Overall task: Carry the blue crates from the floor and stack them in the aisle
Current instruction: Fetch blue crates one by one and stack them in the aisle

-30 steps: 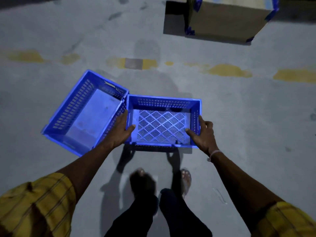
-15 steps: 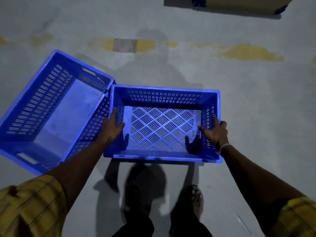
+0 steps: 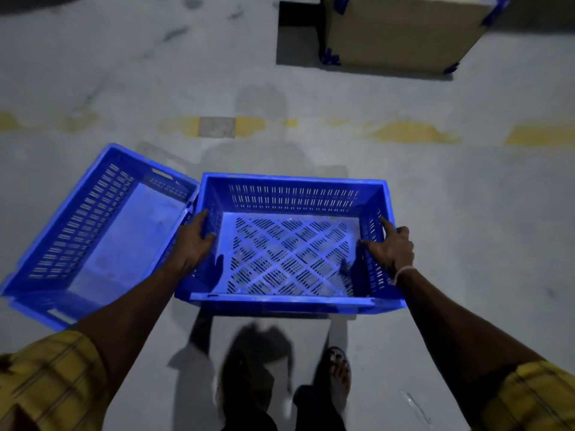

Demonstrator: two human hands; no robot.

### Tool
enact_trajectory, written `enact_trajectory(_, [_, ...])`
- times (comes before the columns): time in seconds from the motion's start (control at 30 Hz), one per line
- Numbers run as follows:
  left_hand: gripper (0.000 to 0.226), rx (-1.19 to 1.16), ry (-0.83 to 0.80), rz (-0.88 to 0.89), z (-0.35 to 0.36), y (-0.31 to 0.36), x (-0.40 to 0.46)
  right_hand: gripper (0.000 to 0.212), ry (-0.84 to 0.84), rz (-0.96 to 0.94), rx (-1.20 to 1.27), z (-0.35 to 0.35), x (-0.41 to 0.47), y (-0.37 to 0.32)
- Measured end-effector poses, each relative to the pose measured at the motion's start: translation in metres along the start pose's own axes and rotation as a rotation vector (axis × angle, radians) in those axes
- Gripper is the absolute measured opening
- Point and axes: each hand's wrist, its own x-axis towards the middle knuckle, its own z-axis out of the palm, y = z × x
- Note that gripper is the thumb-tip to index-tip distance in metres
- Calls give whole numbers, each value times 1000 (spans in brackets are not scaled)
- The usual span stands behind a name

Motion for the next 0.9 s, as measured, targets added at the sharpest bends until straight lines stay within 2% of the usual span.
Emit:
enact_trajectory(0.27, [69,58,27,73,-118,107,-31,75,104,-166,-6,-149,-61,-59])
enact_trajectory(0.47, [73,-39,91,138,-227,180,-69,74,183,-239,-8,-267,-112,-127])
enact_trajectory(0.73, [70,-108,166,331,-391,269,-178,76,292,-408,28,-412,-215,-227])
enact_trajectory(0.9, [62,-125,317,353,-464,297,-259,81,248,-472,42,-475,-273,-280])
